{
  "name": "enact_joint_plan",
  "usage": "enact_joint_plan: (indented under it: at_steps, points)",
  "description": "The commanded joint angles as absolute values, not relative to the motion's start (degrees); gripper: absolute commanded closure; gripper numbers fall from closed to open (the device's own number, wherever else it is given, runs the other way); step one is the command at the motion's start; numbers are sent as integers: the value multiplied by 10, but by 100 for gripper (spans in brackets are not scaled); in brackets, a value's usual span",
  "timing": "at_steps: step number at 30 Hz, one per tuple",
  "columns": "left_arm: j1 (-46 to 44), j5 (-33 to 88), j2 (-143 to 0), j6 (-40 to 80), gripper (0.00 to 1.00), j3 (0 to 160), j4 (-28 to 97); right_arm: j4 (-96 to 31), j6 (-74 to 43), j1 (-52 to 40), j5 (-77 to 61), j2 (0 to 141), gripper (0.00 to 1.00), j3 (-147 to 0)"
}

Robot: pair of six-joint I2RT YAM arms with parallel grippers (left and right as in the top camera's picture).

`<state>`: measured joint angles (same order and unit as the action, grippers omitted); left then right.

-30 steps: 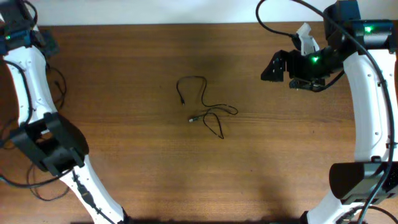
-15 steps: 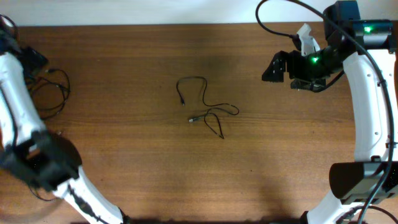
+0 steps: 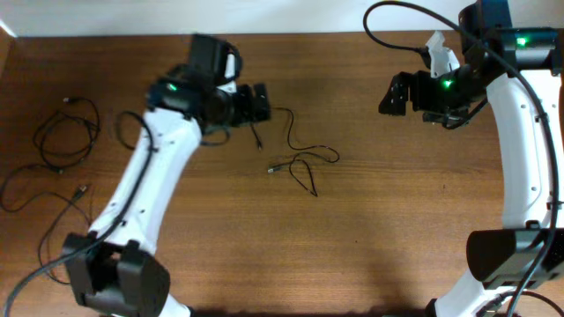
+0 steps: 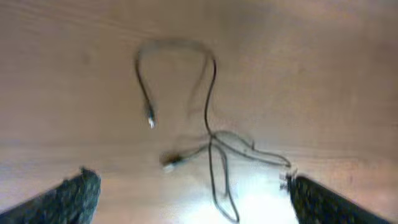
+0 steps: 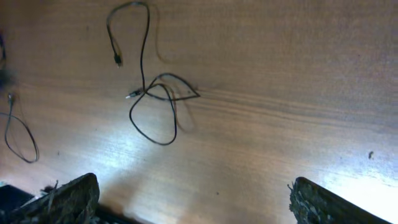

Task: Untangle cables

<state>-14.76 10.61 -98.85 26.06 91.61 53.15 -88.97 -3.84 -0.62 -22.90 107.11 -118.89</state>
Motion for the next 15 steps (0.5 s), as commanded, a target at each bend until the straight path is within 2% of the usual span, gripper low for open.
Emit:
enact_joint_plan:
  at_steps: [1, 3, 7, 15]
  points:
    - [-206, 140, -985, 445, 1, 789, 425, -892, -32, -7, -220, 1073, 1, -1187]
    - [-244, 138, -990, 525, 1, 721, 307, -894, -32, -7, -220, 1073, 1, -1187]
    - [-262, 144, -1054, 551, 0, 709, 237, -898, -32, -7, -220, 1073, 1, -1187]
    - [-291, 158, -1115, 572, 0, 709, 251, -898, -32, -7, -220, 1073, 1, -1187]
